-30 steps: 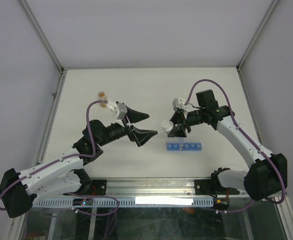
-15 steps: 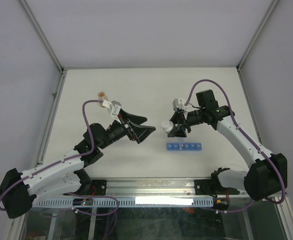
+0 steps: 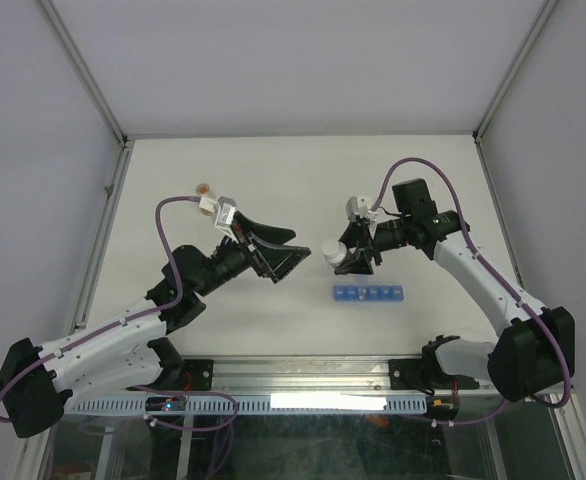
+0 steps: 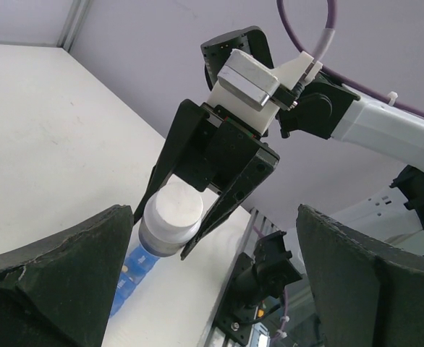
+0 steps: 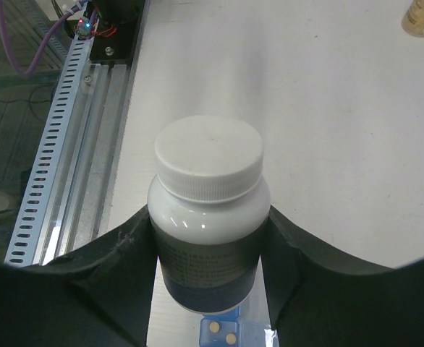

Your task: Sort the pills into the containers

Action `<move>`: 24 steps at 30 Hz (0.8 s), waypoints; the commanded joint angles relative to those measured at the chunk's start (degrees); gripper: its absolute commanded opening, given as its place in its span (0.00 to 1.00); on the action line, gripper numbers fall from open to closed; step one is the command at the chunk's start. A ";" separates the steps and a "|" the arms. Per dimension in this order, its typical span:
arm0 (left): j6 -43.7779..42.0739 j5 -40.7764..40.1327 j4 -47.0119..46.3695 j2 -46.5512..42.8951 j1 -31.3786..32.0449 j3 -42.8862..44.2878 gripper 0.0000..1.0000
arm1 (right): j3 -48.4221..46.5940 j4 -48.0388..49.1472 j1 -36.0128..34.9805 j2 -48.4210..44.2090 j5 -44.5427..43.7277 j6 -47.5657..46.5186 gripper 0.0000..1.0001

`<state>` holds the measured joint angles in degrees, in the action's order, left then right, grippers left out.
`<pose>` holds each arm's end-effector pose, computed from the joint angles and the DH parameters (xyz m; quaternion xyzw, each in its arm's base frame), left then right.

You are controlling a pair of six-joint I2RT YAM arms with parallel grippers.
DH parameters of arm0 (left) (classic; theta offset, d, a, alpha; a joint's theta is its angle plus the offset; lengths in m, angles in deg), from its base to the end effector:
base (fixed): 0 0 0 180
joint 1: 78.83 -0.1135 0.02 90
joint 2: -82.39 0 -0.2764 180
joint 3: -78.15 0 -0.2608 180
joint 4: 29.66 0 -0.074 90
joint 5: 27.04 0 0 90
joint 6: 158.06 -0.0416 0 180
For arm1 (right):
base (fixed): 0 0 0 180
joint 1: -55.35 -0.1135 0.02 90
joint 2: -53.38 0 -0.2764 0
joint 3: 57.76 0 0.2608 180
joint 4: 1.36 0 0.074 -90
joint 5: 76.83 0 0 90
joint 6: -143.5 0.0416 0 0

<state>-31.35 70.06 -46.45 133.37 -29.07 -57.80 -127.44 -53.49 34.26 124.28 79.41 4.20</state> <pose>0.1372 -0.1701 0.3165 0.1201 0.6329 -0.5522 0.5292 0.2144 0.1235 0.2963 -0.5986 0.5507 0.4389 0.3818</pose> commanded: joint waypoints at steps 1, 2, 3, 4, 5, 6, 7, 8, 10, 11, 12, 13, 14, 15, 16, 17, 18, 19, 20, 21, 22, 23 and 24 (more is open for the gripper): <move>-0.19 -1.25 -3.32 -0.88 -0.66 2.56 0.99 | -2.69 0.85 0.23 -2.24 2.05 -1.17 0.00; -0.27 -2.08 -3.23 -0.81 -0.66 2.63 0.99 | -2.68 0.93 0.25 -2.35 1.83 -1.15 0.00; 0.45 -3.16 -3.26 -0.72 -0.68 2.63 0.99 | -2.76 0.97 0.25 -2.39 1.70 -1.11 0.00; 1.03 -3.87 -4.14 -0.52 -0.71 2.36 0.99 | -2.83 0.87 0.33 -2.48 1.66 -1.04 0.00; 0.84 -3.85 -5.13 -0.34 -0.71 2.25 0.99 | -2.80 0.93 0.38 -2.56 1.62 -0.98 0.00; 0.59 -3.53 -5.97 -0.08 -0.70 2.30 0.99 | -2.82 1.01 0.44 -2.64 1.56 -0.98 0.00; 0.42 -3.17 -6.51 0.19 -0.71 2.35 0.99 | -2.78 1.05 0.57 -2.76 1.40 -1.01 0.00; 0.43 -2.89 -6.89 0.51 -0.71 2.46 0.99 | -2.71 1.09 0.66 -2.73 1.22 -0.98 0.00; 0.55 -1.94 -7.15 1.21 -0.65 2.90 0.99 | -2.70 1.08 0.77 -2.54 0.85 -1.14 0.00; 0.60 -1.15 -6.96 1.67 -0.70 3.29 0.99 | -2.56 1.10 0.82 -2.52 0.63 -1.19 0.00; 0.68 -0.36 -6.43 2.13 -0.67 3.83 0.99 | -2.63 1.07 0.86 -2.56 0.61 -1.24 0.00; 0.66 0.56 -5.68 2.51 -0.71 4.27 0.99 | -2.64 1.11 0.87 -2.60 0.51 -1.26 0.00; 0.58 1.21 -4.61 2.88 -0.59 4.97 0.99 | -2.72 1.08 0.89 -2.57 0.47 -1.18 0.00; 0.40 1.33 -2.90 3.06 -0.56 5.68 0.99 | -2.81 1.12 0.93 -2.53 0.54 -1.10 0.00; -0.05 1.12 -1.13 2.91 -0.42 6.30 0.99 | -2.71 1.18 0.95 -2.47 0.51 -1.07 0.00; -0.69 0.93 0.12 2.67 -0.18 6.65 0.99 | -2.71 1.23 0.95 -2.31 0.47 -1.06 0.00; -1.50 1.07 0.67 2.45 0.05 6.80 0.99 | -2.71 1.22 0.98 -2.13 0.32 -1.06 0.00; -2.05 1.27 0.72 2.31 0.17 6.91 0.99 | -2.69 1.25 0.96 -2.02 0.14 -1.11 0.00; -2.45 1.59 0.65 2.35 0.26 7.07 0.98 | -2.75 1.17 0.95 -1.80 -0.04 -1.15 0.00; -2.82 1.94 0.64 2.63 0.35 7.40 0.98 | -2.81 1.13 0.95 -1.59 -0.20 -1.22 0.00; -3.18 2.20 0.64 3.10 0.41 7.78 0.98 | -2.78 1.00 0.95 -1.45 -0.35 -1.31 0.00; -3.61 2.41 0.64 3.61 0.59 8.06 0.98 | -2.77 0.98 0.95 -1.38 -0.52 -1.46 0.00; -4.11 2.48 0.71 4.26 0.75 8.46 0.98 | -2.72 1.02 0.95 -1.36 -0.71 -1.50 0.00</move>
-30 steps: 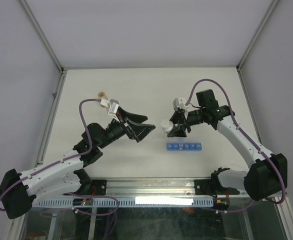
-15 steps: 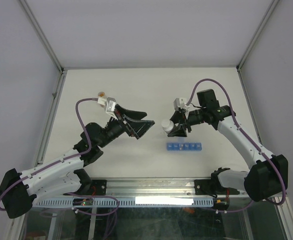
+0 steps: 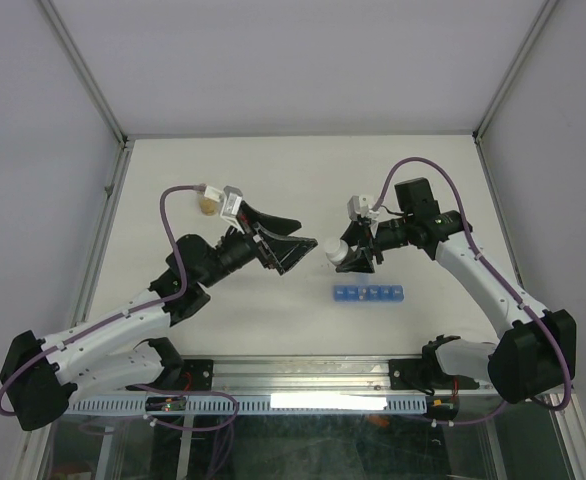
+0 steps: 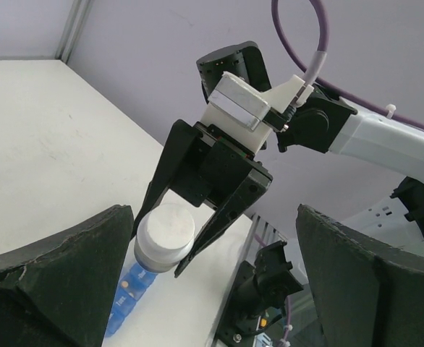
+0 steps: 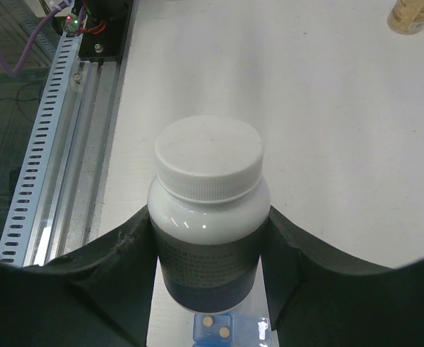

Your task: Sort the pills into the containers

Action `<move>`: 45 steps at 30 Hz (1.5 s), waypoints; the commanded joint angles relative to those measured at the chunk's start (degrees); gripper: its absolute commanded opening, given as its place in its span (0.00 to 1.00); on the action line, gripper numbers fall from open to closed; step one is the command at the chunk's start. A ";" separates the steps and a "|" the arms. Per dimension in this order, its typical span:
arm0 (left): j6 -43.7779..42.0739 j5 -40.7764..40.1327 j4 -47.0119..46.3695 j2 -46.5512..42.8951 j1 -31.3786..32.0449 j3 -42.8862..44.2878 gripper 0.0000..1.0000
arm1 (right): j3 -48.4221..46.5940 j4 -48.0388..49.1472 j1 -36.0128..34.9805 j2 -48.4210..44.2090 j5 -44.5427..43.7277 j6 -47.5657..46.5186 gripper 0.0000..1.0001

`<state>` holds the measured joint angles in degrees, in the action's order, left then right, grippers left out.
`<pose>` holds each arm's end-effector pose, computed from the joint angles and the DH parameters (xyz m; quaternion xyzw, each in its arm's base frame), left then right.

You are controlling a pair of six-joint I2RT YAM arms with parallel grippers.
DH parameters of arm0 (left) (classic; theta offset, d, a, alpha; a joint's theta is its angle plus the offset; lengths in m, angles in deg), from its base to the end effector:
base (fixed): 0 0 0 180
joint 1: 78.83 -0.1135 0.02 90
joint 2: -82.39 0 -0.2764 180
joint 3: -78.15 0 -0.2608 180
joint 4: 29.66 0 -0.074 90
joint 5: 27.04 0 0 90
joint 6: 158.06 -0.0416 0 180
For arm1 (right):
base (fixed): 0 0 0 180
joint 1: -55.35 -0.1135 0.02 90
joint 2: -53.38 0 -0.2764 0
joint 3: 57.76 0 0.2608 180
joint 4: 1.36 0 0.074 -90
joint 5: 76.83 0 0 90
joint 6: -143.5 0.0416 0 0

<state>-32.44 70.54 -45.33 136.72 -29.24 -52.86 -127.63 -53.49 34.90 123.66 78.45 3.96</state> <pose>0.1461 -0.1801 0.3344 0.1281 0.6283 -0.5498 0.5353 0.2146 0.1203 0.2993 -0.5992 0.5540 0.4265 0.3900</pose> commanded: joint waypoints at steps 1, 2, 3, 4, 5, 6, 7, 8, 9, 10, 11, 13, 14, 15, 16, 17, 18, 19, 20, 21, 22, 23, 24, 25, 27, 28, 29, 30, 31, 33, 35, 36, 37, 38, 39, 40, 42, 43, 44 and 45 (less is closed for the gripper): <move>-3.51 1.86 -0.29 1.44 1.14 3.80 0.98 | -2.49 1.01 0.32 -0.69 0.21 -1.34 0.00; -3.83 1.71 -0.10 1.94 1.39 3.99 0.98 | -2.49 0.98 0.32 -0.55 0.25 -1.35 0.00; -4.19 1.40 0.40 2.22 1.75 4.15 0.98 | -2.47 0.92 0.32 -0.37 0.23 -1.35 0.00; -4.88 0.36 1.49 2.30 2.05 4.51 0.98 | -2.48 0.85 0.32 -0.16 0.17 -1.43 0.00; -5.89 -0.95 3.07 2.10 2.53 4.94 0.98 | -2.50 0.81 0.32 -0.07 0.14 -1.44 0.00; -7.12 -2.49 4.77 1.86 3.03 5.51 0.98 | -2.52 0.74 0.32 0.13 0.07 -1.48 0.00; -8.36 -3.99 6.75 1.55 3.33 6.13 0.98 | -2.58 0.77 0.32 0.19 0.03 -1.63 0.00; -9.24 -5.10 8.52 1.31 3.47 6.78 0.98 | -2.57 0.63 0.32 0.20 -0.09 -1.66 0.00; -9.99 -5.94 9.98 1.17 3.50 7.24 0.98 | -2.62 0.62 0.32 0.28 -0.28 -1.66 0.00; -10.52 -6.45 11.25 1.14 3.50 7.78 0.97 | -2.55 0.68 0.36 0.29 -0.46 -1.62 0.00; -10.76 -6.87 12.20 1.21 3.50 8.28 0.98 | -2.53 0.68 0.40 0.32 -0.50 -1.64 0.00; -11.06 -6.74 13.23 1.37 3.55 8.85 0.97 | -2.49 0.72 0.63 0.59 -0.63 -1.62 0.00; -11.17 -6.49 13.45 1.60 3.51 9.02 0.98 | -2.49 0.71 0.81 0.73 -0.62 -1.65 0.00; -11.18 -6.32 13.63 1.77 3.50 9.19 0.98 | -2.51 0.68 0.96 0.85 -0.64 -1.54 0.00; -11.17 -6.07 13.75 1.99 3.50 9.20 0.98 | -2.50 0.68 1.09 0.83 -0.58 -1.53 0.00; -11.18 -5.82 13.89 2.20 3.50 9.26 0.97 | -2.49 0.75 1.25 0.91 -0.53 -1.53 0.00; -11.17 -5.64 14.01 2.41 3.53 9.32 0.98 | -2.50 0.70 1.33 0.91 -0.53 -1.53 0.00; -11.29 -5.45 14.17 2.57 3.51 9.51 0.98 | -2.53 0.72 1.37 0.99 -0.50 -1.46 0.00; -11.42 -5.24 14.19 2.69 3.50 9.65 0.98 | -2.51 0.70 1.36 1.08 -0.50 -1.44 0.00; -11.56 -5.21 14.26 2.83 3.50 9.88 0.98 | -2.49 0.72 1.41 1.13 -0.54 -1.44 0.00; -11.58 -5.16 14.36 2.95 3.50 10.09 0.98 | -2.50 0.70 1.50 1.17 -0.55 -1.44 0.00; -11.66 -5.05 14.42 3.10 3.50 10.28 0.98 | -2.44 0.75 1.54 1.13 -0.61 -1.48 0.00; -11.62 -5.10 14.50 3.33 3.50 10.45 0.98 | -2.40 0.69 1.67 1.14 -0.59 -1.47 0.00; -11.55 -5.11 14.65 3.67 3.50 10.58 0.98 | -2.40 0.62 1.79 1.09 -0.59 -1.44 0.00; -11.37 -5.46 15.13 4.29 3.50 10.97 0.98 | -2.40 0.62 2.10 0.89 -0.47 -1.44 0.00; -11.28 -5.71 15.44 4.56 3.50 11.19 0.98 | -2.40 0.65 2.27 0.85 -0.35 -1.44 0.00; -11.18 -6.05 15.79 4.72 3.50 11.44 0.98 | -2.41 0.75 2.33 0.78 -0.21 -1.39 0.00; -11.23 -6.32 16.08 4.66 3.50 11.68 0.97 | -2.45 0.71 2.48 0.74 -0.09 -1.35 0.00; -11.26 -6.56 16.33 4.54 3.50 11.82 0.98 | -2.34 0.70 2.51 0.81 -0.06 -1.37 0.00; -11.31 -7.11 16.84 4.08 3.50 12.01 0.98 | -2.34 0.70 2.49 0.98 0.09 -1.39 0.00; -11.37 -7.39 17.44 3.91 3.51 12.40 0.97 | -2.32 0.71 2.51 1.09 0.10 -1.35 0.00; -11.36 -7.39 18.10 4.11 3.50 12.77 0.97 | -2.33 0.76 2.47 1.14 0.07 -1.35 0.00; -11.36 -7.34 18.85 4.35 3.50 13.24 0.97 | -2.31 0.76 2.51 1.10 0.14 -1.35 0.00; -11.29 -7.42 19.78 4.72 3.50 14.07 0.97 | -2.35 0.73 2.52 1.02 0.10 -1.35 0.00; -11.09 -7.59 20.79 5.19 3.50 14.93 0.96 | -2.36 0.69 2.52 0.88 0.10 -1.31 0.00; -10.64 -7.96 22.24 5.77 3.58 16.12 0.95 | -2.34 0.76 2.47 0.81 0.09 -1.27 0.00; -9.73 -8.97 25.27 6.98 3.78 18.60 0.93 | -2.31 0.93 2.51 0.71 0.05 -1.20 0.00; -9.58 -9.51 26.61 7.59 4.05 19.70 0.93 | -2.29 0.95 2.46 0.78 0.10 -1.24 0.00; -9.59 -9.92 27.35 8.20 4.37 20.76 0.92 | -2.31 0.88 2.51 0.82 0.11 -1.26 0.00; -9.87 -10.34 27.87 8.74 4.79 21.50 0.91 | -2.35 0.92 2.52 0.83 0.15 -1.26 0.00</move>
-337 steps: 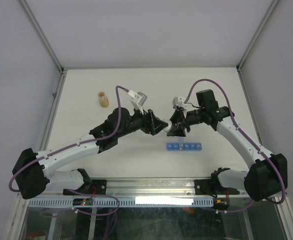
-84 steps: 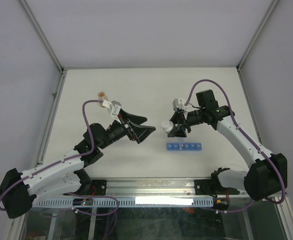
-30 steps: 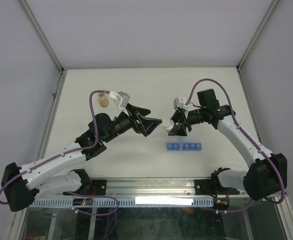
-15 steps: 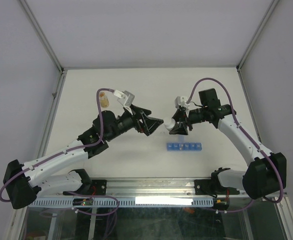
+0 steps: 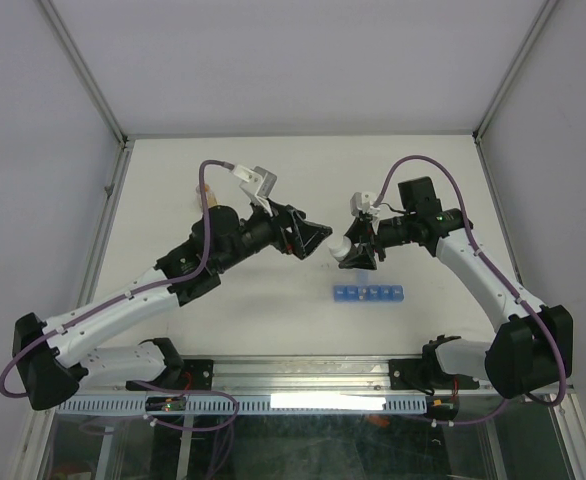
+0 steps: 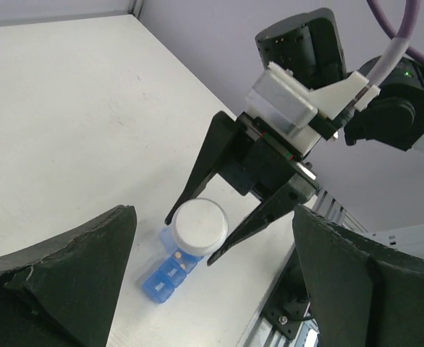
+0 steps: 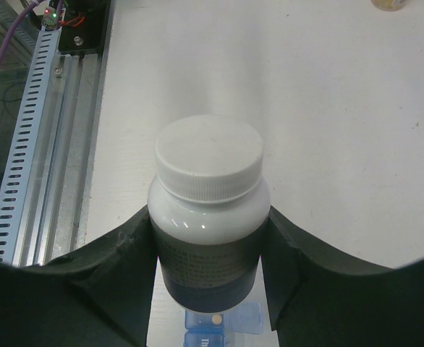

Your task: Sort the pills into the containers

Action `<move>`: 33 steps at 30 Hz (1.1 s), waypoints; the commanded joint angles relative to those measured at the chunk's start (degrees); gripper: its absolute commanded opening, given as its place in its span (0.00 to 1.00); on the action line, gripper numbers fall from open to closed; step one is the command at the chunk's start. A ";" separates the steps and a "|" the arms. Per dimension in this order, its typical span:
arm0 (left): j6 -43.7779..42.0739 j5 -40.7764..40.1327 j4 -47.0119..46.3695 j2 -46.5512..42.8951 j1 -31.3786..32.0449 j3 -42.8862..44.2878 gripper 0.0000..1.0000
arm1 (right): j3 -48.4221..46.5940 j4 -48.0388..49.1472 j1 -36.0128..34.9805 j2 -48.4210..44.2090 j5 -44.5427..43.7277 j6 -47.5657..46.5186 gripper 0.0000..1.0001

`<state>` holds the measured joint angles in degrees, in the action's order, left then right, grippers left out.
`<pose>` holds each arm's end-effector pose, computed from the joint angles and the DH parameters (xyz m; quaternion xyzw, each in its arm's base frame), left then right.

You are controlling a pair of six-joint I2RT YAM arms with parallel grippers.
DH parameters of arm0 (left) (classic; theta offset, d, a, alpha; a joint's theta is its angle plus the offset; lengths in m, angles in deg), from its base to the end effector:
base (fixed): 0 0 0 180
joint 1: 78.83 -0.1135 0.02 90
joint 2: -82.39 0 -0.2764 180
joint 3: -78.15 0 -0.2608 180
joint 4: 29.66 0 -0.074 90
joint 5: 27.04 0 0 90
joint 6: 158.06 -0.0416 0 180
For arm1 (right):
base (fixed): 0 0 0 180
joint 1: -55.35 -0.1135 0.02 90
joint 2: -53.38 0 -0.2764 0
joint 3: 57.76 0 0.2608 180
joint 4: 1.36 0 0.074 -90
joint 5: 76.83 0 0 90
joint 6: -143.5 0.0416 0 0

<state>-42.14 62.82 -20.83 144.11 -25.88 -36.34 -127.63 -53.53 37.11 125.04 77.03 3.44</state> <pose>0.1594 -0.2110 0.3640 0.1716 0.7173 -0.4283 0.5222 0.2239 0.1131 0.2931 -0.5885 0.5761 0.4117 0.3904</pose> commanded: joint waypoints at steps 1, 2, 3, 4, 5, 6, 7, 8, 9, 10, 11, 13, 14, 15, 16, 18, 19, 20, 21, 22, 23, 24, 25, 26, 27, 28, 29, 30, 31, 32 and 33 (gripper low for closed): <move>-0.42 -3.04 3.82 2.05 1.92 5.86 0.91 | -2.32 0.93 0.31 -0.55 1.54 -0.74 0.00; -0.69 -3.32 4.18 2.80 2.31 6.69 0.91 | -2.31 0.86 0.27 -0.60 1.49 -0.74 0.00; -0.95 -3.45 4.65 3.74 2.77 7.55 0.90 | -2.38 0.84 0.25 -0.75 1.52 -0.74 0.00; -1.17 -3.69 5.27 4.66 3.11 8.48 0.90 | -2.32 0.88 0.30 -0.85 1.53 -0.74 0.00; -1.54 -4.17 5.99 5.59 3.32 9.21 0.89 | -2.31 0.88 0.31 -0.97 1.60 -0.74 0.00; -1.83 -4.53 7.13 6.53 3.46 9.99 0.87 | -2.31 0.83 0.31 -1.13 1.62 -0.74 0.00; -2.05 -4.86 7.94 7.29 3.47 10.64 0.85 | -2.35 0.84 0.31 -1.21 1.59 -0.75 0.00; -2.30 -5.08 8.85 8.24 3.48 11.24 0.81 | -2.32 0.82 0.27 -1.24 1.61 -0.74 0.00; -2.47 -5.25 9.72 8.66 3.54 11.80 0.77 | -2.31 0.83 0.30 -1.26 1.68 -0.74 0.00; -2.58 -5.48 10.40 9.55 3.56 12.35 0.73 | -2.32 0.83 0.29 -1.20 1.76 -0.76 0.00; -2.66 -5.66 11.21 10.16 3.64 13.02 0.71 | -2.31 0.87 0.31 -1.25 1.86 -0.74 0.00; -2.73 -6.00 12.27 11.19 4.07 13.81 0.69 | -2.31 0.84 0.30 -1.25 1.82 -0.74 0.00; -2.83 -6.04 12.63 11.64 4.31 14.14 0.69 | -2.36 0.88 0.25 -1.30 1.89 -0.74 0.00; -3.01 -6.00 12.87 11.95 4.59 14.48 0.69 | -2.29 0.82 0.26 -1.32 1.95 -0.74 0.00; -3.09 -5.97 13.10 12.35 4.86 14.81 0.69 | -2.31 0.82 0.29 -1.22 1.97 -0.74 0.00; -3.32 -5.56 13.38 12.91 5.04 15.23 0.68 | -2.31 0.84 0.31 -1.23 1.98 -0.75 0.00; -3.41 -5.45 13.59 13.10 5.12 15.47 0.68 | -2.30 0.90 0.31 -1.22 1.92 -0.75 0.00; -3.45 -5.25 13.67 13.30 5.14 15.66 0.67 | -2.32 0.85 0.31 -1.24 1.84 -0.75 0.00; -3.57 -5.08 13.90 13.47 5.21 15.77 0.66 | -2.31 0.86 0.27 -1.21 1.86 -0.74 0.00; -3.63 -5.02 14.19 13.63 5.19 15.86 0.66 | -2.33 0.89 0.26 -1.24 1.84 -0.74 0.00; -3.71 -5.00 14.34 13.83 5.23 15.86 0.66 | -2.31 0.86 0.30 -1.26 1.82 -0.74 0.00; -3.82 -5.03 14.62 14.02 5.23 15.83 0.65 | -2.32 0.89 0.29 -1.24 1.94 -0.74 0.00; -3.91 -5.12 14.74 14.19 5.24 15.70 0.65 | -2.31 0.85 0.31 -1.24 1.97 -0.74 0.00; -3.99 -5.17 14.89 14.40 5.24 15.73 0.65 | -2.31 0.82 0.30 -1.19 1.97 -0.74 0.00; -4.02 -5.09 15.01 14.66 5.24 15.73 0.65 | -2.33 0.87 0.31 -1.25 1.97 -0.74 0.00; -4.09 -4.96 15.08 14.85 5.19 15.78 0.65 | -2.31 0.87 0.31 -1.23 1.96 -0.76 0.00; -4.18 -4.73 15.17 15.14 5.23 15.89 0.64 | -2.31 0.77 0.30 -1.18 1.94 -0.74 0.00; -4.27 -4.59 15.16 15.20 5.18 15.97 0.63 | -2.31 0.82 0.26 -1.18 1.97 -0.75 0.00; -4.29 -4.21 15.12 15.50 5.18 16.06 0.63 | -2.30 0.82 0.30 -1.25 1.95 -0.66 0.00; -4.38 -3.87 15.13 15.65 5.23 16.23 0.62 | -2.24 0.74 0.30 -1.25 1.92 -0.67 0.00; -4.46 -3.59 15.13 15.84 5.23 16.33 0.62 | -2.35 0.75 0.30 -1.29 1.89 -0.73 0.00</move>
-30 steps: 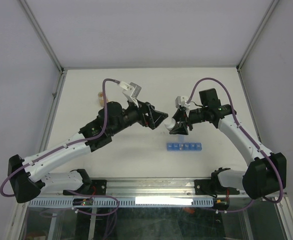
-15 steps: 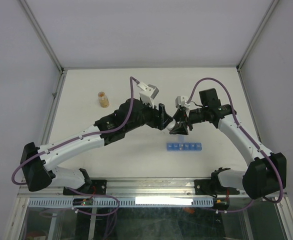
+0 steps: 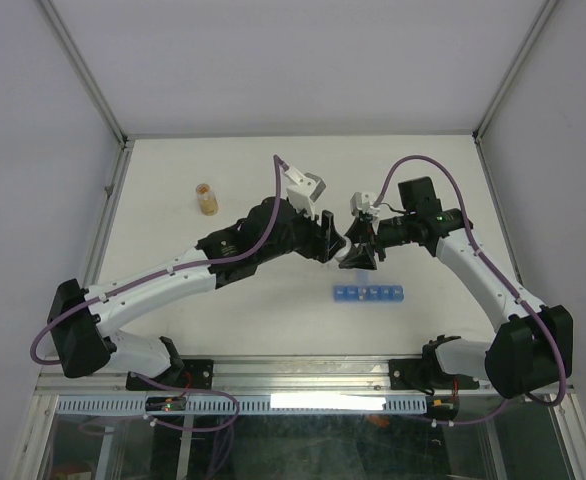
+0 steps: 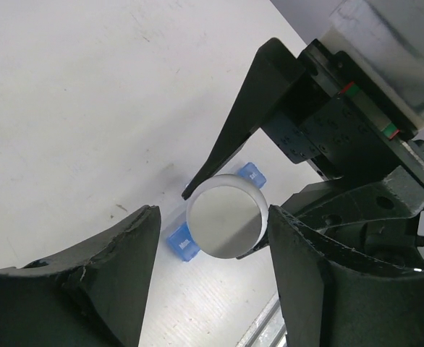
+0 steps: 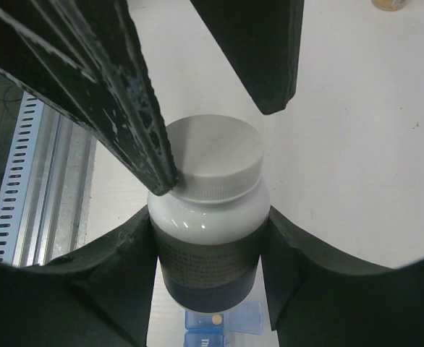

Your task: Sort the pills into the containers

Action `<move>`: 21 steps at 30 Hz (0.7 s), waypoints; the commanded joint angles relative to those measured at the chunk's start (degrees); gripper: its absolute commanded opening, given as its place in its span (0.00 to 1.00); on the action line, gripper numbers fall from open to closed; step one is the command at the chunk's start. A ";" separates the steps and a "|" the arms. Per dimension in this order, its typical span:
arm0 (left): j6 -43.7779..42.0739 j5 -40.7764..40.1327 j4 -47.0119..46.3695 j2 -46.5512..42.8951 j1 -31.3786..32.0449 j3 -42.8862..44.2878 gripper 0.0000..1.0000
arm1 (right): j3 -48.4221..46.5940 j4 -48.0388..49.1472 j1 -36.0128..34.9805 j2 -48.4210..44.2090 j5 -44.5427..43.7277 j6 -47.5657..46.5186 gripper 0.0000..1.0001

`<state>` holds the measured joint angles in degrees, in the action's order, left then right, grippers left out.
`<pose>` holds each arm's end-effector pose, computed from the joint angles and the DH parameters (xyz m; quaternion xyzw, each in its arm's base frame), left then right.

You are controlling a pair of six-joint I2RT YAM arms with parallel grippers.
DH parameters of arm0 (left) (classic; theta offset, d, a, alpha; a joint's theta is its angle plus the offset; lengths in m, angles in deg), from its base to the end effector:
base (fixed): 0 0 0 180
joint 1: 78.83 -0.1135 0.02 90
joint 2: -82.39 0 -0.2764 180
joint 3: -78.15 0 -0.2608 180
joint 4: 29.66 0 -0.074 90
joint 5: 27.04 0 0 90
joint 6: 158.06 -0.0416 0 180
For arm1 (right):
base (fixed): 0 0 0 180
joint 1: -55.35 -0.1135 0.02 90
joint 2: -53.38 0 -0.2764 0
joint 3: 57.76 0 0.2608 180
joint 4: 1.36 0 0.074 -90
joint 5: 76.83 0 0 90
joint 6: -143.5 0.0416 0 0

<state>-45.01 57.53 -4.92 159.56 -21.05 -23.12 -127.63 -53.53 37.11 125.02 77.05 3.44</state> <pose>0.1768 -0.2732 0.3447 0.2240 0.8036 -0.3265 0.4444 0.2238 0.1131 0.2931 -0.5885 0.5759 0.4118 0.3905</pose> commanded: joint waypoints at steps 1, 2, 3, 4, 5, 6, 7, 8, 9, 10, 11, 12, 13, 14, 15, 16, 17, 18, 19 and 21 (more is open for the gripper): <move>-1.69 2.02 -0.75 0.54 0.35 3.19 0.61 | -2.38 0.73 0.30 -1.24 1.81 -0.68 0.00; -1.69 2.27 -0.80 0.59 0.38 3.21 0.61 | -2.36 0.81 0.31 -1.31 1.86 -0.72 0.00; -1.69 2.53 -0.81 0.66 0.39 3.21 0.60 | -2.32 0.81 0.29 -1.28 1.82 -0.73 0.00; -1.76 2.79 -0.80 0.70 0.38 3.26 0.58 | -2.31 0.76 0.31 -1.32 1.86 -0.74 0.00; -1.80 3.01 -0.81 0.78 0.35 3.15 0.57 | -2.32 0.75 0.30 -1.31 1.84 -0.73 0.00; -1.80 3.20 -0.73 0.82 0.33 3.13 0.57 | -2.31 0.78 0.31 -1.32 1.81 -0.76 0.00; -1.86 3.37 -0.78 0.84 0.33 3.13 0.55 | -2.31 0.75 0.30 -1.26 1.90 -0.74 0.00; -1.87 3.59 -0.79 0.86 0.32 3.13 0.54 | -2.31 0.74 0.31 -1.24 1.95 -0.74 0.00; -2.05 3.85 -0.81 0.96 0.32 3.07 0.51 | -2.31 0.77 0.31 -1.25 1.89 -0.76 0.00; -2.09 4.19 -0.81 1.02 0.29 3.12 0.49 | -2.31 0.79 0.25 -1.26 1.92 -0.74 0.00; -2.25 4.53 -0.80 1.07 0.33 3.13 0.46 | -2.31 0.74 0.30 -1.27 1.91 -0.74 0.00; -2.33 4.82 -0.79 1.11 0.32 3.13 0.41 | -2.30 0.77 0.31 -1.30 1.90 -0.78 0.00; -2.51 5.25 -0.78 1.15 0.32 3.13 0.34 | -2.31 0.73 0.31 -1.30 1.90 -0.74 0.00; -2.81 5.68 -0.79 1.23 0.32 3.13 0.29 | -2.29 0.68 0.36 -1.35 1.90 -0.74 0.00; -3.20 6.43 -0.81 1.24 0.24 3.06 0.25 | -2.34 0.71 0.36 -1.35 1.92 -0.74 0.00; -3.73 7.60 -0.76 1.39 0.19 2.97 0.21 | -2.38 0.69 0.39 -1.38 2.02 -0.74 0.00; -4.29 8.83 -0.81 1.39 0.07 2.76 0.18 | -2.40 0.70 0.37 -1.41 1.96 -0.69 0.00; -4.89 10.56 -0.87 1.34 -0.13 2.52 0.16 | -2.40 0.67 0.39 -1.42 2.02 -0.73 0.00; -5.79 12.53 -1.00 1.31 -0.45 2.20 0.14 | -2.40 0.67 0.39 -1.40 2.02 -0.74 0.00; -8.72 16.89 -1.51 1.15 -1.21 1.10 0.10 | -2.40 0.65 0.39 -1.46 2.11 -0.74 0.00</move>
<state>-48.37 64.35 -4.33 161.07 -21.57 -22.57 -127.63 -54.34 37.17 125.02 77.13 3.42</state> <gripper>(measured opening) 0.376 0.542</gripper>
